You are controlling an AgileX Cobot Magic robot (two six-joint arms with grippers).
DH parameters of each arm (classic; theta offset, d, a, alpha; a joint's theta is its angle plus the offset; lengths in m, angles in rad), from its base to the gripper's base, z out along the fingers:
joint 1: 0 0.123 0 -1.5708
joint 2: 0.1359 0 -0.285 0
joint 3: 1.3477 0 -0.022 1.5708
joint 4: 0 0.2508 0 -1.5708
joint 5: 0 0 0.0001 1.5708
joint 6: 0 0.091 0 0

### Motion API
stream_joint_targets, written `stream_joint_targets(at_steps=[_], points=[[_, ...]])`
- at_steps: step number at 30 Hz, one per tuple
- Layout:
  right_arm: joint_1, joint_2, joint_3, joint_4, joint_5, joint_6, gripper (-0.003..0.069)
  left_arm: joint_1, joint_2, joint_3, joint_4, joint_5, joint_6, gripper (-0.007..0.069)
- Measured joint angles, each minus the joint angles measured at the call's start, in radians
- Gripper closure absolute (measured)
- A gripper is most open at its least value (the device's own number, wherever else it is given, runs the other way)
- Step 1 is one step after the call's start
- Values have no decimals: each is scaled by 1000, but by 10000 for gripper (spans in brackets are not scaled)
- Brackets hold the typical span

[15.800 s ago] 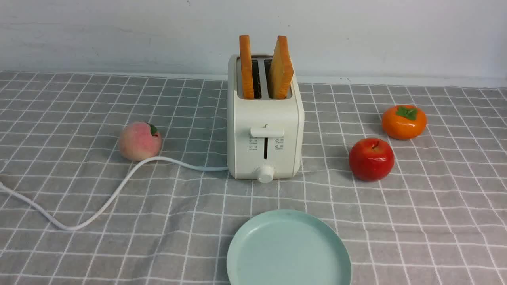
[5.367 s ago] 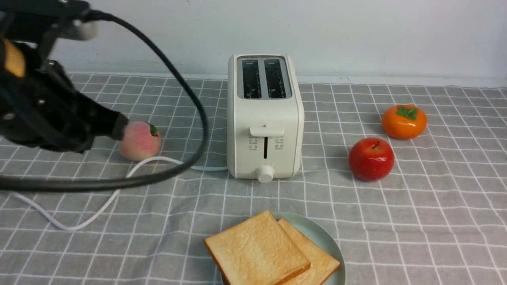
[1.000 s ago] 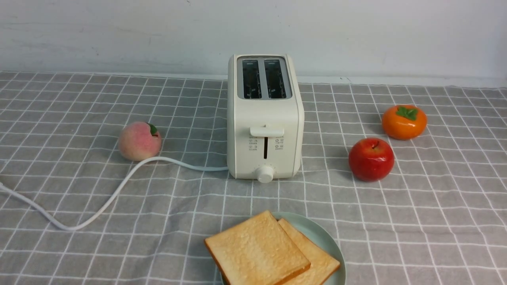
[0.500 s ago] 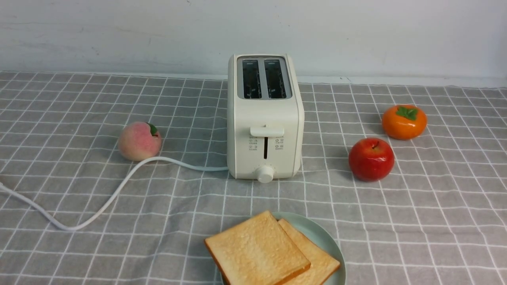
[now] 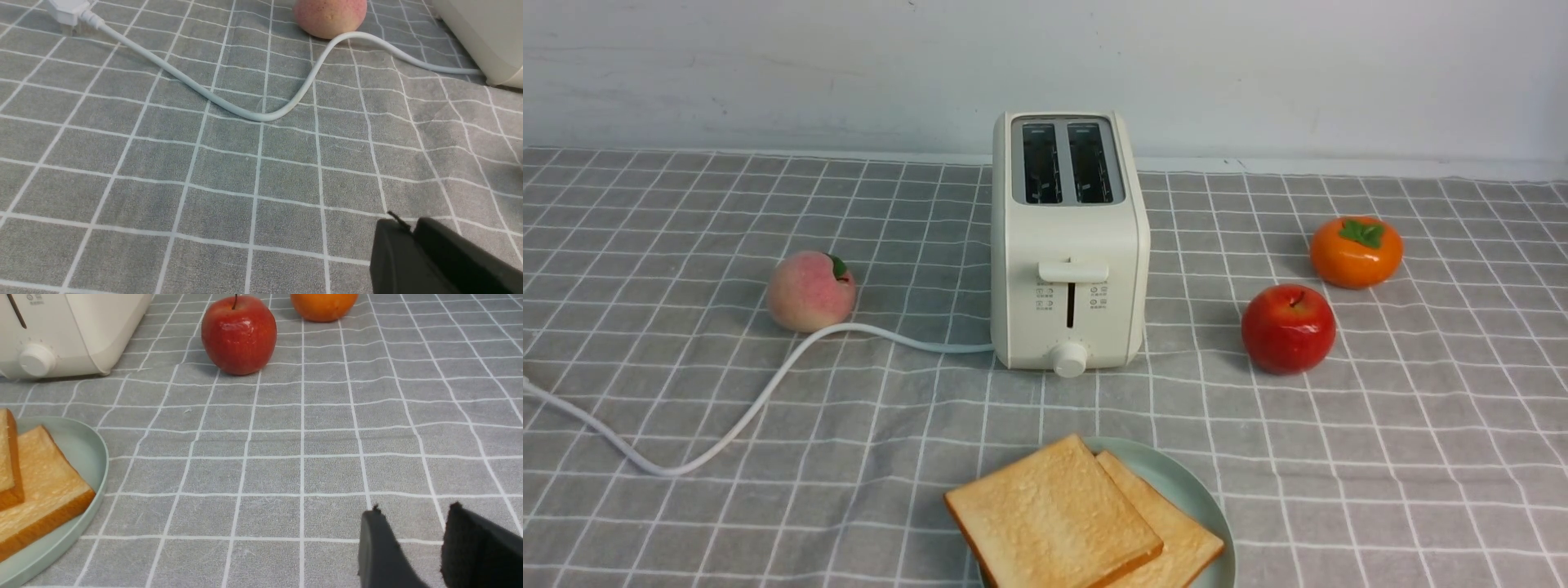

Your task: Take toasted bread from bread machine on grey coffee table place on plate.

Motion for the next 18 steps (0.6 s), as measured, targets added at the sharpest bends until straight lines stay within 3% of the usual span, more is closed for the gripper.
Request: stream_joint_targets(at_steps=[18], points=[[0, 0, 0, 0, 0, 0, 420, 0, 0, 0, 0, 0, 0, 551]])
